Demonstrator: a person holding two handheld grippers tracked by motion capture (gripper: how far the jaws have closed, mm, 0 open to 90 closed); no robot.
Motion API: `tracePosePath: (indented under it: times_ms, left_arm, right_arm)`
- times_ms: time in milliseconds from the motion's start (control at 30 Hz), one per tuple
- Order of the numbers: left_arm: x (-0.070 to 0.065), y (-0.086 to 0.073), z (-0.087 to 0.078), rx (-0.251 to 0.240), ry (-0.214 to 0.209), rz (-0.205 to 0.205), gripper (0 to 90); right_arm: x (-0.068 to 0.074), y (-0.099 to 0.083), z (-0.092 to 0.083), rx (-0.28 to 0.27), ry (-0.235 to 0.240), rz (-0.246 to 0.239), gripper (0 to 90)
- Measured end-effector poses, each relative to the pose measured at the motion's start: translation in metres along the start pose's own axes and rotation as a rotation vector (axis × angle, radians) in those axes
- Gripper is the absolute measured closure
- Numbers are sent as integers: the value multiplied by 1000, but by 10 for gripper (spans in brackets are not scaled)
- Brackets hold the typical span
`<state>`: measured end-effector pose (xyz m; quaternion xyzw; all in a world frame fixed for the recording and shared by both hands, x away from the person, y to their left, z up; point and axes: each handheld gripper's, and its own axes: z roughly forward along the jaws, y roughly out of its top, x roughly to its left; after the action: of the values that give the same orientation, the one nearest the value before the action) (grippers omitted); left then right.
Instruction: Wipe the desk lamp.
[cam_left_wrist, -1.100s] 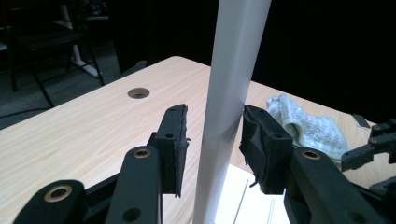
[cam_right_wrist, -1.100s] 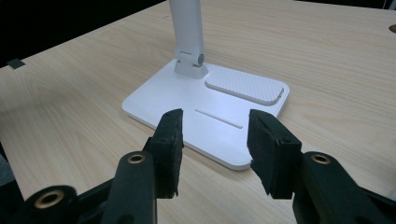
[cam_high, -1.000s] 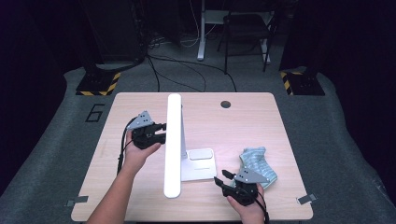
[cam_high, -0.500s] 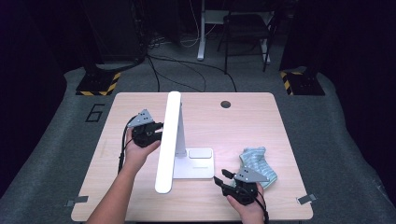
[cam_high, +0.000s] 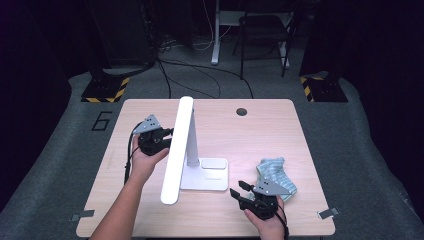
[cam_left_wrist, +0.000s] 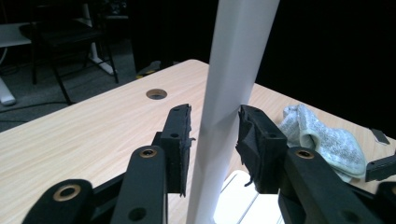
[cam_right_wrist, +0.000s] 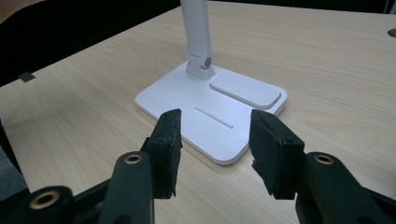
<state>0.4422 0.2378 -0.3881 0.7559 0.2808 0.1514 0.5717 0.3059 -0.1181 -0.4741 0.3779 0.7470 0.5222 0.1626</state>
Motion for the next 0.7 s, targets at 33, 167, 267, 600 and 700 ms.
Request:
tracePosePath:
  times_ms: [33,167,267,600,700]
  left_arm:
    - [0,0,-1,-11,9,-2,622]
    - [2,-3,-6,-8,29,-11,576]
    - [4,-4,-10,-6,37,-17,545]
    - [8,-6,-32,23,95,-35,483]
    - [4,-3,-41,18,102,-28,473]
  right_arm:
    - [0,0,-1,-2,2,-5,541]
    - [-1,0,-5,-13,-2,4,536]
    - [-3,-1,-8,-15,-7,8,534]
    - [-11,2,-20,-64,-24,30,521]
    - [-11,5,-23,-69,-30,32,519]
